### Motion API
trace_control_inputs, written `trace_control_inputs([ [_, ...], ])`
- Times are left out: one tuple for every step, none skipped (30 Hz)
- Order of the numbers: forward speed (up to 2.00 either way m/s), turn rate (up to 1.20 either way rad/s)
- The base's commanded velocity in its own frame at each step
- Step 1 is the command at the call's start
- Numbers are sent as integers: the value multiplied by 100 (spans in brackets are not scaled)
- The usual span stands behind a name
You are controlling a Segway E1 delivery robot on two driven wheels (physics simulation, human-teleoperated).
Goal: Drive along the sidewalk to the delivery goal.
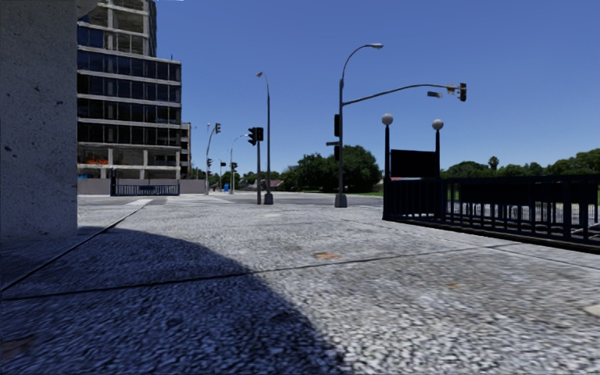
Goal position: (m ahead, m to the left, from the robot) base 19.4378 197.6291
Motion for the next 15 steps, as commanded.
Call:
trace_control_inputs([
  [200, 33],
  [200, 34],
  [200, 34],
  [200, 34],
  [200, 34],
  [200, 34],
  [200, 34],
  [200, 34],
  [200, 34],
  [200, 34],
  [200, 35],
  [200, 35],
  [200, 35],
  [200, 35],
  [200, 35],
])
